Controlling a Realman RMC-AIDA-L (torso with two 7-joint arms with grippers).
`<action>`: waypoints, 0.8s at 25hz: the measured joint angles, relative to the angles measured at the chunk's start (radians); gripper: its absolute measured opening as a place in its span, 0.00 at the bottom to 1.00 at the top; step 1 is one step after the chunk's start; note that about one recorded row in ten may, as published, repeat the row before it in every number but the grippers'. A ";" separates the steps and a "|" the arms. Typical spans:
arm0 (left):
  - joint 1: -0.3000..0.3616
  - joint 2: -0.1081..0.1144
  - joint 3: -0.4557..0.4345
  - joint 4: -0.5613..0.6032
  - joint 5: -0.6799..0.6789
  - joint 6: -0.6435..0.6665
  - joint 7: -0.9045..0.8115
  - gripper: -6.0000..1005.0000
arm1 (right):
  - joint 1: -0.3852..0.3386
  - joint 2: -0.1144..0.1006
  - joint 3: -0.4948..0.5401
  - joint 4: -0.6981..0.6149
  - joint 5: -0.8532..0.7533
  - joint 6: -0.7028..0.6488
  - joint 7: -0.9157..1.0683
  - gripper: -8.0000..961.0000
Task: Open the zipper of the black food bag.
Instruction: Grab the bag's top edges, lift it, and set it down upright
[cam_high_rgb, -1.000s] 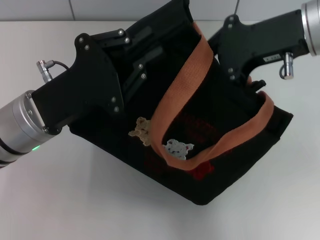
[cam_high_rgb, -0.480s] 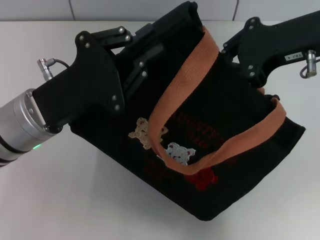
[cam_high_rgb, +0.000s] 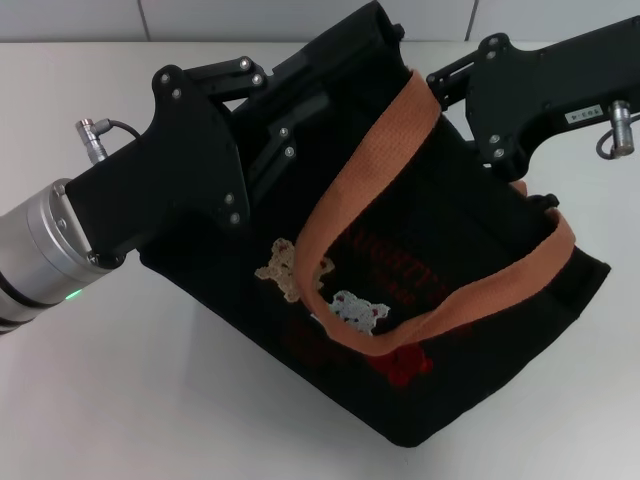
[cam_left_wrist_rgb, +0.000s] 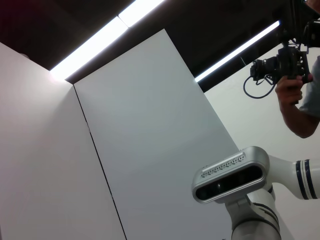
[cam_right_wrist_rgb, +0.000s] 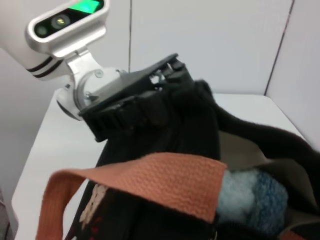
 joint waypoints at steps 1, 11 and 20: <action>0.000 0.000 0.000 0.000 0.000 0.000 0.000 0.19 | 0.000 0.000 0.000 0.000 0.000 0.000 0.000 0.33; -0.005 0.000 0.007 -0.004 0.001 0.001 0.000 0.19 | -0.040 0.004 -0.033 -0.017 0.023 0.008 -0.076 0.46; -0.014 0.000 0.013 -0.005 0.001 0.001 0.000 0.19 | -0.051 0.006 -0.146 -0.009 0.027 0.119 -0.090 0.38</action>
